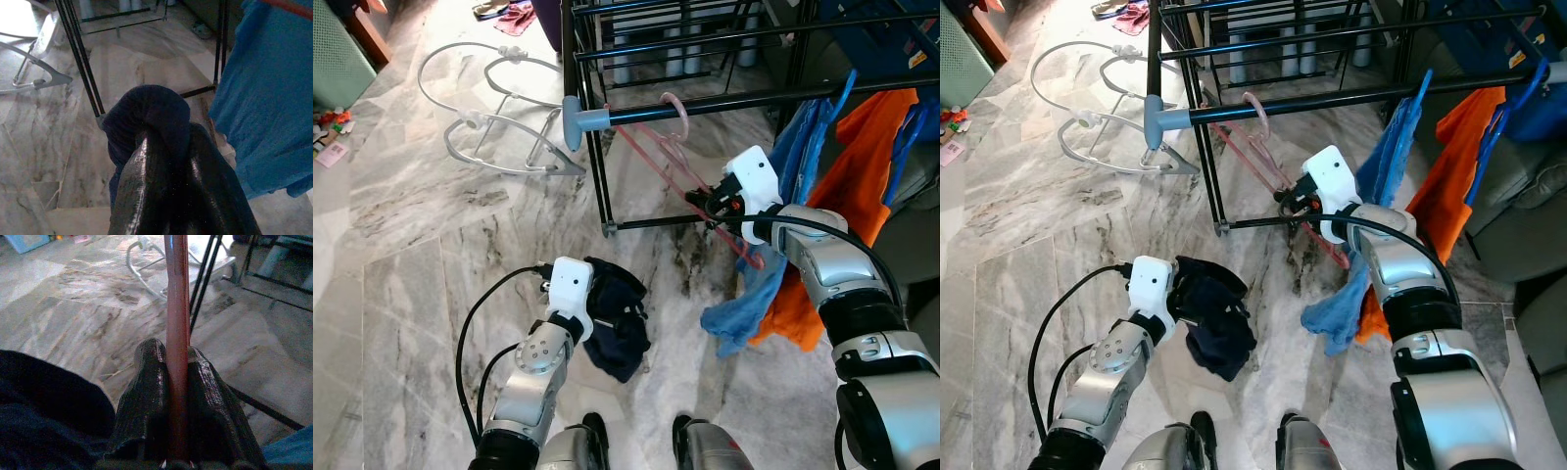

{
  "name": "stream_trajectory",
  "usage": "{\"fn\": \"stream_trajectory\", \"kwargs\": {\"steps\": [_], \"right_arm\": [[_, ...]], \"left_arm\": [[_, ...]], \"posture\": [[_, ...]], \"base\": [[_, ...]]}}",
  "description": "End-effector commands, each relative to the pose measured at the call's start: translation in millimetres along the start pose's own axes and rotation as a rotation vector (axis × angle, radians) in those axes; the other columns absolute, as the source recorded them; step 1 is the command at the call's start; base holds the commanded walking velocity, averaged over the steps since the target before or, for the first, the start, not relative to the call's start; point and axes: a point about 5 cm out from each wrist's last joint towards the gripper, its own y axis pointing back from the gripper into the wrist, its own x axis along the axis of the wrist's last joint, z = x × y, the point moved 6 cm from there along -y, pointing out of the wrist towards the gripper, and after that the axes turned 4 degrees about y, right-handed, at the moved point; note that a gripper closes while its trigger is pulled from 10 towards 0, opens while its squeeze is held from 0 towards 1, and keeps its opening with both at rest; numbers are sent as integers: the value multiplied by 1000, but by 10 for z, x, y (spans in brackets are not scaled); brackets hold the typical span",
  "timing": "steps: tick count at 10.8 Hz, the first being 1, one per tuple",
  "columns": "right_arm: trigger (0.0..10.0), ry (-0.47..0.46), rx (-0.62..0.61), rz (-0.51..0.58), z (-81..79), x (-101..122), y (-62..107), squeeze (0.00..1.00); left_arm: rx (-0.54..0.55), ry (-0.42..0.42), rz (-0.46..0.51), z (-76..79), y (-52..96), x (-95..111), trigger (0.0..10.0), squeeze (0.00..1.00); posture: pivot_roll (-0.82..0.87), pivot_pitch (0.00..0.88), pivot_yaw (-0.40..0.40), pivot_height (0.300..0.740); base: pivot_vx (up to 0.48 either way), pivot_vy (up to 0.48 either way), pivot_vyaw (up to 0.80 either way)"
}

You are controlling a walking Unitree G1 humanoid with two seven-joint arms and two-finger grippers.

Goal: Hang hanger

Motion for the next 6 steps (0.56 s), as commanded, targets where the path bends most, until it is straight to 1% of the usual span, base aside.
{"fn": "stream_trajectory", "kwargs": {"steps": [1, 2, 3, 4, 5, 6], "right_arm": [[0, 9, -20, 7, 17, 6, -8, 0], [0, -2, -85, 80, 72, 94, 22, 0], [0, -31, -163, 123, 117, 99, 63, 0], [0, -87, -228, 172, 106, 52, 121, 0], [0, -114, -257, 189, 49, -22, 164, 0], [0, -146, -286, 213, -75, -121, 227, 0]], "left_arm": [[14, -6, -3, -38, 11, -12, 10000, 0], [16, -5, 2, -41, 8, -3, 10000, 0], [22, -2, 8, -55, 5, 8, 10000, 0], [44, -6, 17, -90, -1, 28, 10000, 0], [65, -11, 15, -127, -3, 30, 10000, 0], [119, -40, 2, -208, -11, 8, 10000, 0]], "posture": [[-140, 247, 93, 740], [-139, 243, 93, 740], [-141, 243, 94, 740], [-141, 243, 92, 740], [-144, 243, 95, 740], [-154, 244, 101, 740]], "base": [[0, 0, 0], [0, 0, 0], [0, 0, 0], [0, 0, 0], [0, 0, 0], [0, 0, 0]]}}
